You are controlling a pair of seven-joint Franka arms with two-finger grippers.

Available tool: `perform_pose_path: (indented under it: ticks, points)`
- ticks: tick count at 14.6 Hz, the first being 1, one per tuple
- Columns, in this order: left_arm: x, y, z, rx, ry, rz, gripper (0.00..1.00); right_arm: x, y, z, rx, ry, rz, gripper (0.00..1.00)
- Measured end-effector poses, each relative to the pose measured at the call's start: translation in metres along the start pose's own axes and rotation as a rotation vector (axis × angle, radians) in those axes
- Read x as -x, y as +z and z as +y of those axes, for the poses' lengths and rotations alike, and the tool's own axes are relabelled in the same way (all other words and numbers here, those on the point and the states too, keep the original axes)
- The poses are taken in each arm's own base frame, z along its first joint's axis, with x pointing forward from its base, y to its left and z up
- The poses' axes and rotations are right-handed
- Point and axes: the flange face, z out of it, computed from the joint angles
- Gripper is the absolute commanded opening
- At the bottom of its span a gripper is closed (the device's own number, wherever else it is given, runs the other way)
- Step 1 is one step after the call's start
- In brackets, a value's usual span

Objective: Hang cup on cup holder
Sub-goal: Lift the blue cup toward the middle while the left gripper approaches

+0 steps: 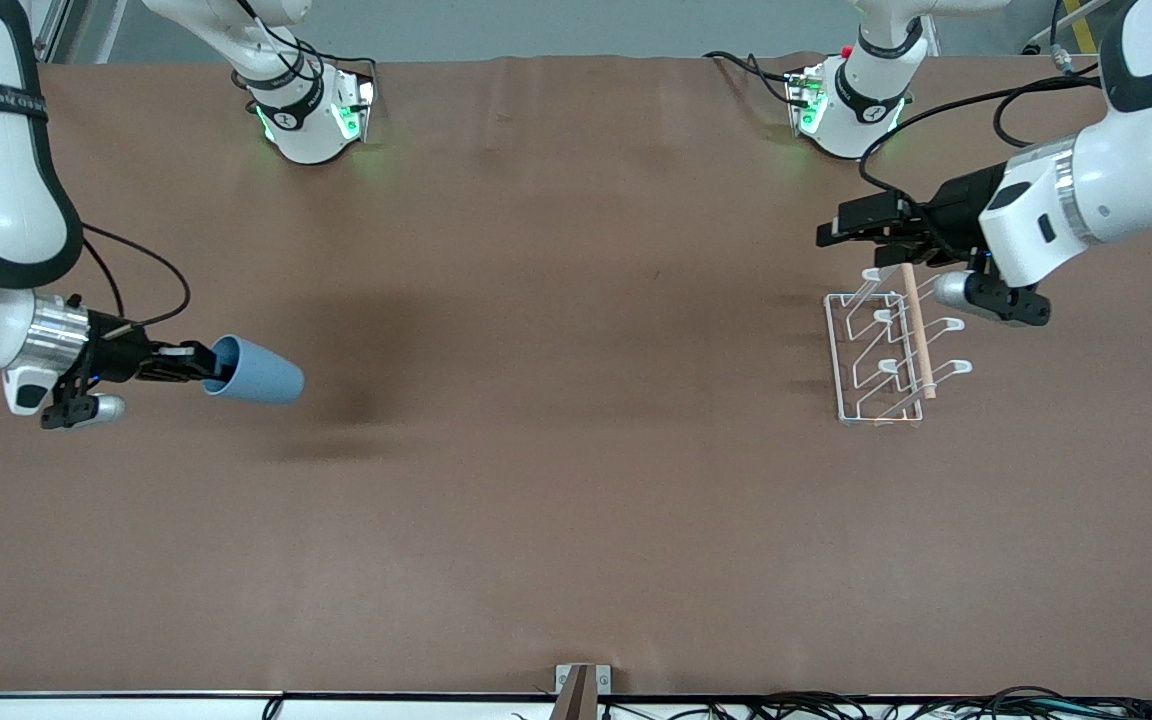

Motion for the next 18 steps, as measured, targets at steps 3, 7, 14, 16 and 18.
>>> perform_pose_path:
  ticks: [3,7,14,16,18]
  points:
    - [0.005,-0.001,0.039,0.011,0.079,0.008,1.0,0.004,0.024,-0.056,-0.169,-0.016,-0.031,0.0]
    - [0.02,0.022,0.117,0.022,0.228,0.049,1.0,0.011,0.059,-0.128,-0.333,-0.049,-0.062,0.0]
    - [0.02,0.077,0.188,0.059,0.647,0.119,1.0,0.041,0.112,-0.232,-0.553,-0.08,-0.143,0.01]
    - [0.018,0.086,0.199,0.061,0.742,0.152,1.0,0.052,0.126,-0.257,-0.569,-0.105,-0.174,0.01]
    - [0.019,0.096,0.21,0.06,0.828,0.171,1.0,0.06,0.131,-0.276,-0.576,-0.127,-0.194,0.01]
